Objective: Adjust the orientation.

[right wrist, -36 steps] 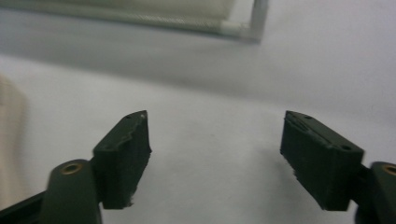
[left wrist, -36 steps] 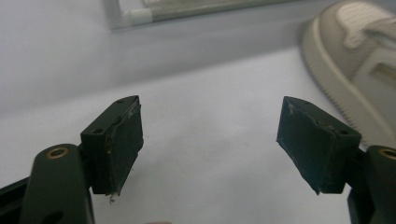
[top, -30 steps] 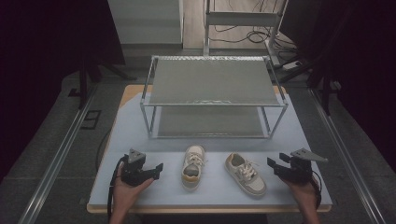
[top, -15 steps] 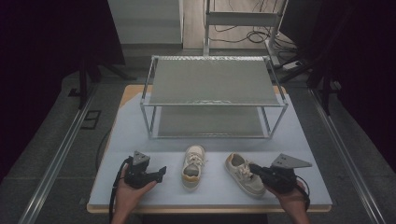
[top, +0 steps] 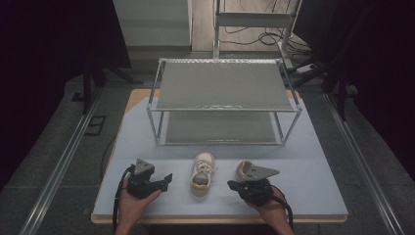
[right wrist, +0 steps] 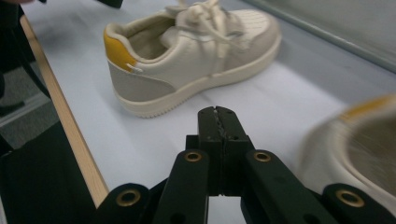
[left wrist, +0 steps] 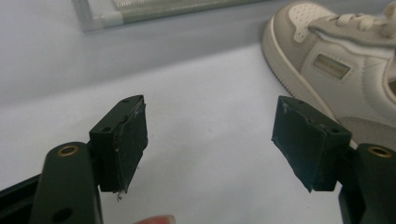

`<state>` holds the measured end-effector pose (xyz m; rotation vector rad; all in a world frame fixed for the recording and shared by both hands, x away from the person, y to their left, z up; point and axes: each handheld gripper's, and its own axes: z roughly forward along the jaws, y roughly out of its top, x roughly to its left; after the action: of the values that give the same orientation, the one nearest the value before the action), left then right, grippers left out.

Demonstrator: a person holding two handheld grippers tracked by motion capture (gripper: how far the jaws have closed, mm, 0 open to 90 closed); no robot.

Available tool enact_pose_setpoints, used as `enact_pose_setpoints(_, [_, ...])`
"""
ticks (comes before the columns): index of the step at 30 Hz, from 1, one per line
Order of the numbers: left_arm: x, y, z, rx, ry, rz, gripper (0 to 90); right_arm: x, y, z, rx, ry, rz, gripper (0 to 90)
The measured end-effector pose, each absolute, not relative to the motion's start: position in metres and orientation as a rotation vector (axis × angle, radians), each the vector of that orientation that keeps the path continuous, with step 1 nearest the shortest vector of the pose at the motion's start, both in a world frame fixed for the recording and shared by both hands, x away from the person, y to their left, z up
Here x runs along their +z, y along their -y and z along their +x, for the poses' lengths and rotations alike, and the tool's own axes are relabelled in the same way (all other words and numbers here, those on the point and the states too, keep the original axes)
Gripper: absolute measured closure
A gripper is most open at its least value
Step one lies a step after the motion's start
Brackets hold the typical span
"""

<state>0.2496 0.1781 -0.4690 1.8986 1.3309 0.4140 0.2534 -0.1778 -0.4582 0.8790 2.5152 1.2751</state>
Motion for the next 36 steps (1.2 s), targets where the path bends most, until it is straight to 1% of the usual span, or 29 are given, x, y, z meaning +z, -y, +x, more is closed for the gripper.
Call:
enact_pose_setpoints(5, [-0.471,-0.180,0.251,0.403,-1.340,1.904,26.2,-0.465,0.153,0.258,1.230,-2.546,0.844,89.3])
enact_pose_setpoints(8, [-0.469,-0.182,0.249,0.403,-1.344,1.891,26.2,-0.475,0.132,0.258,1.138,-2.564,0.814,89.3])
enact_pose_setpoints(13, [-0.467,-0.185,0.248,0.404,-1.349,1.885,26.2,-0.482,0.114,0.256,1.067,-2.562,0.780,89.3])
enact_pose_setpoints(26, [-0.472,-0.182,0.248,0.387,-1.343,1.911,26.1,-0.489,0.078,0.264,1.186,-2.605,0.730,89.3])
enact_pose_setpoints(32, [-0.473,-0.183,0.248,0.384,-1.348,1.910,26.1,-0.487,0.083,0.261,1.194,-2.592,0.732,89.2])
enact_pose_setpoints(35, [-0.473,-0.184,0.248,0.383,-1.350,1.911,26.1,-0.482,0.096,0.256,1.212,-2.567,0.750,89.2])
enact_pose_setpoints(36, [-0.473,-0.185,0.248,0.384,-1.350,1.910,26.0,-0.480,0.110,0.249,1.226,-2.544,0.776,89.2])
